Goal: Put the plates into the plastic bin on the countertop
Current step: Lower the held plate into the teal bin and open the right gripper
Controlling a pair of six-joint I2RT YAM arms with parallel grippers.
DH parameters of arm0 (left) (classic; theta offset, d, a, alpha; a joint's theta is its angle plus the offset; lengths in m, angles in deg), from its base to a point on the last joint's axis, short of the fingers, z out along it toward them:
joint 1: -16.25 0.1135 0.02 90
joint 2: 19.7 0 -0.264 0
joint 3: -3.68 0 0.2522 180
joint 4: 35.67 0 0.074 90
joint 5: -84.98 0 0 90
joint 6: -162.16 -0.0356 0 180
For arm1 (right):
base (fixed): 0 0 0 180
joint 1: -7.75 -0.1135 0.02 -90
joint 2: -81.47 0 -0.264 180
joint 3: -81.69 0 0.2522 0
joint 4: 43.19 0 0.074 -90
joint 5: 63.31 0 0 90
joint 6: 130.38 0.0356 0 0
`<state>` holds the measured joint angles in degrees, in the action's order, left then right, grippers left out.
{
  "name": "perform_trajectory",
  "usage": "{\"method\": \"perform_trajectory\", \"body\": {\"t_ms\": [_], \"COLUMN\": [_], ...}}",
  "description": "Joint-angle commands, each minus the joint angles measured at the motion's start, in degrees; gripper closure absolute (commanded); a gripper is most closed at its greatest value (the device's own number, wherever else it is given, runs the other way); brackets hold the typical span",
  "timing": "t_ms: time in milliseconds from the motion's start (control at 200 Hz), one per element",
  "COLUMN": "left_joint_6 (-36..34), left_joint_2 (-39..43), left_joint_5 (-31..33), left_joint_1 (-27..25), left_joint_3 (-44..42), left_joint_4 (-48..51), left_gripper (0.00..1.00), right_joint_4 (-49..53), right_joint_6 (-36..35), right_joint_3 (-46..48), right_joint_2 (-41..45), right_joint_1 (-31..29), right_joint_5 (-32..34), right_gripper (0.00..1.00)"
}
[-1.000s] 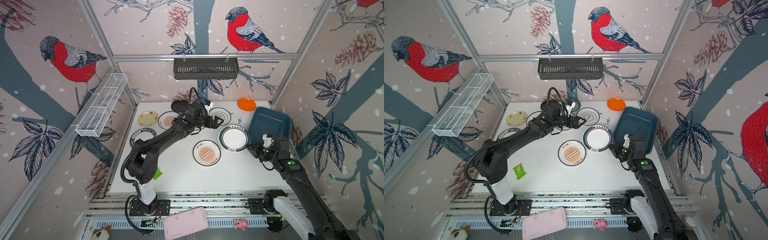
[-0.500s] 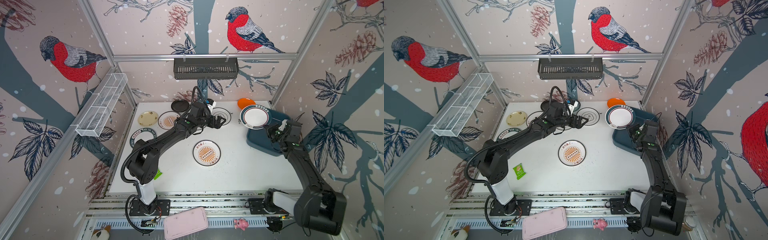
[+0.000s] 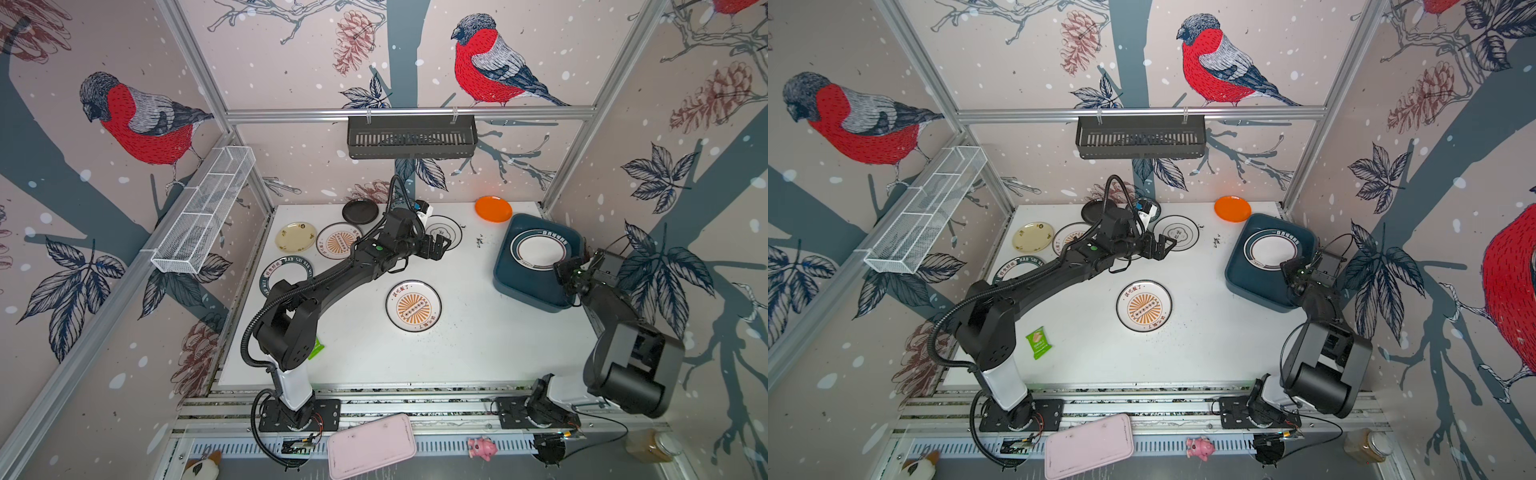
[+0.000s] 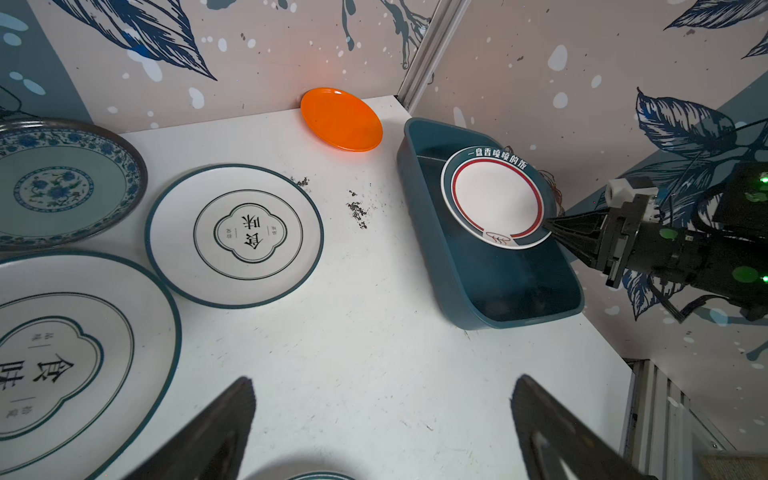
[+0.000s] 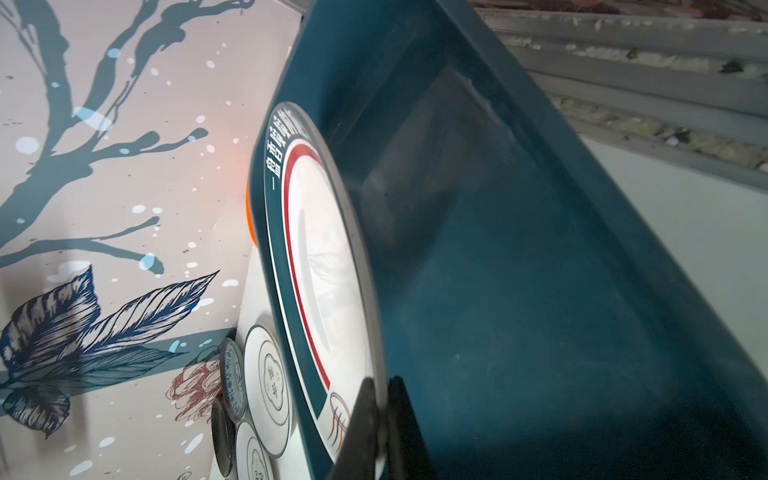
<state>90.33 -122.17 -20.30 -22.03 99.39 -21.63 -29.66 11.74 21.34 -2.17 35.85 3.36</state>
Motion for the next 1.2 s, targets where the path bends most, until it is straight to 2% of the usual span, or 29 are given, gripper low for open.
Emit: {"method": "perform_trajectory", "body": {"t_ms": [0,295,480,600,816,1071,1141,1196], "left_joint_6": [0.44,1.38,1.43,1.51,-0.11,-3.74,-4.3,-4.34], "left_joint_2": [0.54,1.49,1.27,0.98,0.19,-0.28,0.21,0.55], "left_joint_5": [1.96,4.36,5.0,5.27,4.83,4.71,4.14,3.42], "left_joint_1": [-0.2,-0.21,-0.21,-0.21,0.0,1.41,2.06,2.86], "left_joint_3": [-0.19,-1.61,-1.49,-1.0,0.03,1.5,1.31,1.09], "left_joint_4": [-2.02,-2.12,-2.14,-1.88,-0.25,4.03,4.6,4.78], "left_gripper": [0.04,0.04,0.04,0.04,0.04,0.04,0.04,0.04], "right_joint_4": [-4.35,-3.22,-3.72,-4.21,-10.93,-16.24,-16.56,-16.19], "right_joint_6": [-0.76,-0.48,2.15,6.71,16.14,25.04,25.97,26.09], "right_joint_3": [-1.5,-4.26,-4.07,-2.96,1.19,3.94,4.35,4.11], "right_joint_2": [-2.73,-9.13,-10.76,-9.89,-9.68,-11.12,-10.77,-10.93], "right_joint_1": [0.02,-0.39,-1.6,-3.31,-6.64,-9.02,-9.54,-10.04], "right_joint_5": [-0.65,1.32,3.38,7.39,11.98,15.15,16.44,16.61], "right_gripper": [0.99,0.99,0.99,0.99,0.99,0.98,0.94,0.86]}}
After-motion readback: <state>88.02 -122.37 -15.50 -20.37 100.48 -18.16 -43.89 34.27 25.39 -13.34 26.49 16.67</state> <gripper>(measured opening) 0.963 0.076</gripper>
